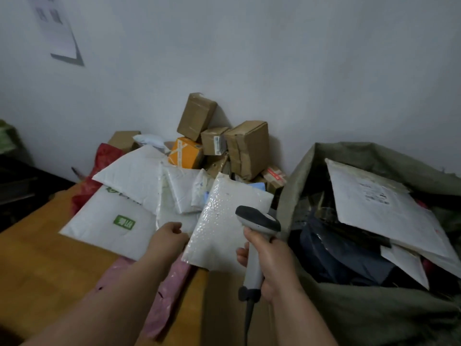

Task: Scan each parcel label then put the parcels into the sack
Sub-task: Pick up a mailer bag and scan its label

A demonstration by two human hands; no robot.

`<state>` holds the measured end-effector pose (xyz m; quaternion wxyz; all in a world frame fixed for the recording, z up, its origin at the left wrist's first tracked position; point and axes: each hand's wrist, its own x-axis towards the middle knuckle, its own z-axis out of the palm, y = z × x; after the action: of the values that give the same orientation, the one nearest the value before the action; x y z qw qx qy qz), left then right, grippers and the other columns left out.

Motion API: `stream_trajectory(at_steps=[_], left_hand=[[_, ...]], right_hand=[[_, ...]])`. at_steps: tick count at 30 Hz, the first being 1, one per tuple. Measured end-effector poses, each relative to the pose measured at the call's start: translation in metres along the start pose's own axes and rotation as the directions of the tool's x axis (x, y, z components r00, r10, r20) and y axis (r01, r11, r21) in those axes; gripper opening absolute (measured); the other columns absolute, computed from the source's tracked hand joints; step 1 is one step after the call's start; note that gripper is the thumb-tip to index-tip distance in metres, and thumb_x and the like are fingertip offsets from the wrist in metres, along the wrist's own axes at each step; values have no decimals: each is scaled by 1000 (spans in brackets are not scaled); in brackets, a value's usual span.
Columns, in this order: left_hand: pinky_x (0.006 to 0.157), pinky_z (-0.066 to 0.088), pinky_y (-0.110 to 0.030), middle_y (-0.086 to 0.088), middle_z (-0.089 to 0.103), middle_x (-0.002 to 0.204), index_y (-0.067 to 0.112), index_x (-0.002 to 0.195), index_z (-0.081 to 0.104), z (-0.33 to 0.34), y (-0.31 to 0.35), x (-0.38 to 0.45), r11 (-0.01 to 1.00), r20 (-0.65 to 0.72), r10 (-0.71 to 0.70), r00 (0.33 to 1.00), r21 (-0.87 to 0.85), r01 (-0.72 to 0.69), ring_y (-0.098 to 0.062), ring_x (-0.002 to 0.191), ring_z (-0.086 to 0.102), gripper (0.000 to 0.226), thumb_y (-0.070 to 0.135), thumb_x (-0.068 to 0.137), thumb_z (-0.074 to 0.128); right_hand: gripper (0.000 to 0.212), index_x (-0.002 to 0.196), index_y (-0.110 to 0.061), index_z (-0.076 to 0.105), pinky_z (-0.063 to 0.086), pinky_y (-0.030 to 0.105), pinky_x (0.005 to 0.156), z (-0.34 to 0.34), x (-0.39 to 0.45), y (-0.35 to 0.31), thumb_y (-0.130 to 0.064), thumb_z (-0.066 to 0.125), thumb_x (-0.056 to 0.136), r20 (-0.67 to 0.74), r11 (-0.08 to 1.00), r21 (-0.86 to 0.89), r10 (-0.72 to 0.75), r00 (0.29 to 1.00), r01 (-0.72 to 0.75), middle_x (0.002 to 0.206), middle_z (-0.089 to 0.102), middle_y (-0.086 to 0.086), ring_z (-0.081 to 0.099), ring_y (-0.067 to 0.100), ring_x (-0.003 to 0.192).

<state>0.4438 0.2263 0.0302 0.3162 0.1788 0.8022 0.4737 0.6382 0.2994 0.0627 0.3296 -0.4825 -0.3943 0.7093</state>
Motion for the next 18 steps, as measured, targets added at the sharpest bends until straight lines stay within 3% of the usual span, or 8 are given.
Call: stream_trajectory(at_steps=[2, 6, 9, 13, 16, 18], left_hand=[[82, 43, -28, -11, 59, 129, 7, 140, 52, -7, -12, 7, 1000, 21, -24, 1000, -4, 24, -12, 91, 57, 52, 10, 90, 66], [82, 47, -27, -6, 61, 122, 8, 139, 54, -5, -26, 24, 998, 47, -40, 998, 49, 38, -20, 103, 58, 49, 9, 91, 64], [90, 54, -37, -7, 57, 134, 13, 145, 48, 7, -23, 41, 996, 65, -54, 996, 69, 50, -18, 99, 63, 54, 13, 93, 62], [67, 51, -24, -9, 50, 145, 20, 152, 35, 30, -20, 67, 995, 66, -66, 996, 80, 60, -10, 83, 65, 60, 16, 97, 58], [65, 53, -26, -2, 59, 126, 20, 152, 34, 46, -19, 86, 992, 83, -72, 994, 110, 63, -13, 84, 68, 56, 19, 100, 55], [76, 56, -32, 6, 61, 112, 19, 150, 38, 54, -19, 95, 983, 93, -78, 993, 170, 62, -16, 91, 67, 52, 21, 100, 54]], right_hand=[[26, 106, -10, 70, 58, 27, 60, 11, 2, 16, -24, 79, 85, -29, 999, -32, 9, 1000, -10, 90, 72, 9, 73, 19, 73], [25, 106, -11, 69, 60, 34, 70, 23, 18, 26, -24, 78, 86, -70, 998, -58, 25, 997, -30, 89, 71, 8, 73, 23, 81], [28, 108, -10, 69, 60, 36, 75, 28, 43, 25, -26, 78, 86, -66, 996, -72, 41, 997, -46, 96, 69, 8, 72, 24, 87], [28, 108, -15, 69, 59, 45, 89, 31, 77, 27, -29, 78, 86, -46, 988, -121, 89, 995, -94, 100, 71, 10, 72, 26, 92], [27, 106, -13, 69, 60, 44, 87, 31, 97, 31, -27, 78, 86, -52, 983, -125, 130, 990, -136, 96, 70, 10, 71, 27, 91], [26, 106, -11, 69, 60, 39, 80, 29, 106, 34, -25, 78, 86, -63, 980, -110, 159, 985, -165, 94, 70, 11, 71, 27, 89]])
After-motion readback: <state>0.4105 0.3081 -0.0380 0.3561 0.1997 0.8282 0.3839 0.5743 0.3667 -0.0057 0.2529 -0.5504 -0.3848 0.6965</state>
